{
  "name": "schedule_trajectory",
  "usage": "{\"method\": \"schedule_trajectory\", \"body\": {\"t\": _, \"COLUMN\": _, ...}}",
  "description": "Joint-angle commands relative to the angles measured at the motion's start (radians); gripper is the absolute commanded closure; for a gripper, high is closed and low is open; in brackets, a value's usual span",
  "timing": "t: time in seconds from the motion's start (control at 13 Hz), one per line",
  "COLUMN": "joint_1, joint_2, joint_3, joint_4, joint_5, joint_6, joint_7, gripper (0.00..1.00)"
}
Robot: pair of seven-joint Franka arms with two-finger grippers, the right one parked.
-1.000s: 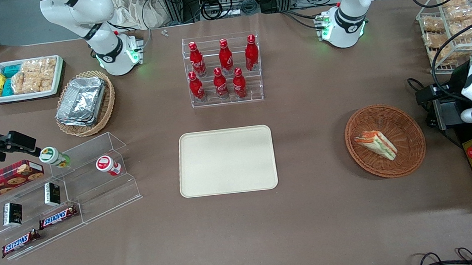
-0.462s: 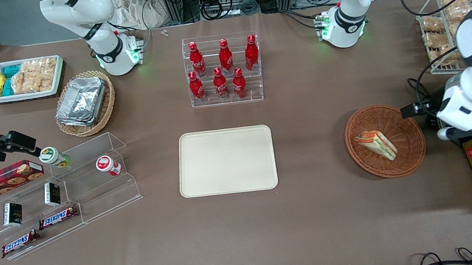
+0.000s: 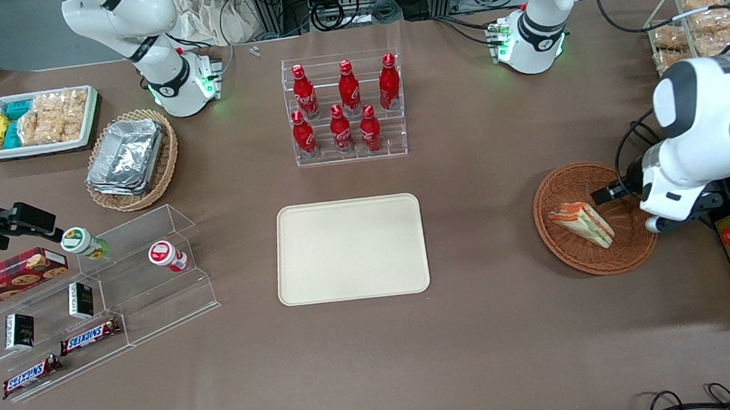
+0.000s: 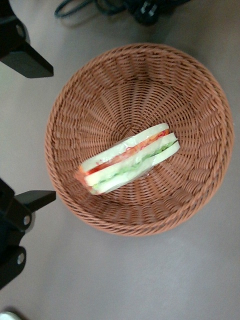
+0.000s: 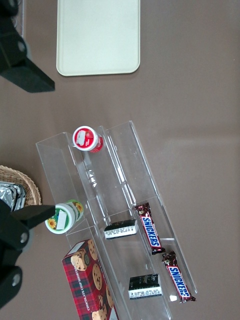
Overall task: Place sandwich from basket to tray
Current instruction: 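Lower the open left gripper and close it on the sandwich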
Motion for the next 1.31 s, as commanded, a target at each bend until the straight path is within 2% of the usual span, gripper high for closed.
{"method": "schedule_trajectory", "body": {"t": 0.0, "joint_1": -0.005, "joint_2": 0.071, "joint_3": 0.005, "joint_4": -0.010, "joint_5": -0.013, "joint_6": 0.109, "joint_7": -0.152, "gripper": 0.00}}
{"method": "schedule_trajectory", "body": {"t": 0.62, "joint_1": 0.006, "joint_2": 0.115, "joint_3": 0.008, "joint_4": -0.175, "joint_5": -0.016, "joint_6": 0.423, "joint_7": -0.246, "gripper": 0.01}}
{"method": "schedule_trajectory", "body": {"t": 0.85, "joint_1": 0.010, "joint_2": 0.144, "joint_3": 0.009, "joint_4": -0.182, "joint_5": -0.014, "joint_6": 0.453, "joint_7": -0.251, "gripper": 0.05}}
{"method": "schedule_trajectory", "body": {"t": 0.92, "joint_1": 0.010, "joint_2": 0.157, "joint_3": 0.009, "joint_4": -0.177, "joint_5": -0.013, "joint_6": 0.454, "joint_7": -0.255, "gripper": 0.09}}
{"method": "schedule_trajectory", "body": {"t": 1.0, "joint_1": 0.010, "joint_2": 0.163, "joint_3": 0.009, "joint_4": -0.174, "joint_5": -0.013, "joint_6": 0.454, "joint_7": -0.257, "gripper": 0.21}}
{"method": "schedule_trajectory", "body": {"t": 1.23, "joint_1": 0.010, "joint_2": 0.155, "joint_3": 0.009, "joint_4": -0.157, "joint_5": -0.004, "joint_6": 0.445, "joint_7": -0.290, "gripper": 0.83}}
